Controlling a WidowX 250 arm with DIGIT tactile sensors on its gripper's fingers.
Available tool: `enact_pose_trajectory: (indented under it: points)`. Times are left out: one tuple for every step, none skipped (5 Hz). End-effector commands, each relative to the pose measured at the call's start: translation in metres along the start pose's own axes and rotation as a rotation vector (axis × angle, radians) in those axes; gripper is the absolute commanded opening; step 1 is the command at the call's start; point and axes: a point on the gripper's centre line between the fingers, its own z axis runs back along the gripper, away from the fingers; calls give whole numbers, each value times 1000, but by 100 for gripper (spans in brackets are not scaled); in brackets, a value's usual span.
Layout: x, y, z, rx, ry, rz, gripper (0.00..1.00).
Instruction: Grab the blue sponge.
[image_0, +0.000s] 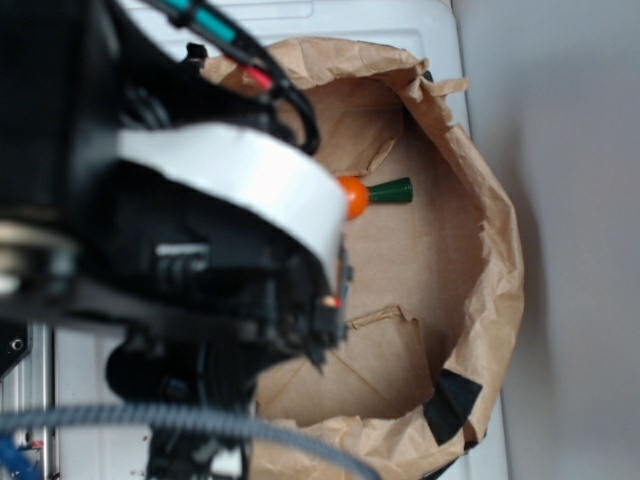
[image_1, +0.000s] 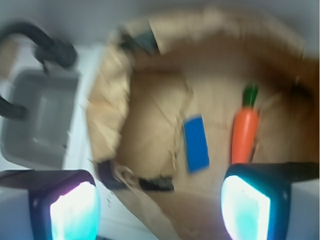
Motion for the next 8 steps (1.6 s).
enact_pose_trajectory:
  points:
    - [7,-7,11,-1,-40,-31,100]
    - [7,-7,11,-1,-40,-31,100]
    - [17,14,-28,97,-77,2,100]
    - [17,24,-46,103,-66,-14,100]
    - [18,43,-80,64,-40,-50,100]
    - [12,59,-115,107,14,-57,100]
    - [7,72,-144,83,17,-69,100]
    - [1,67,-165,-19,34,-63,100]
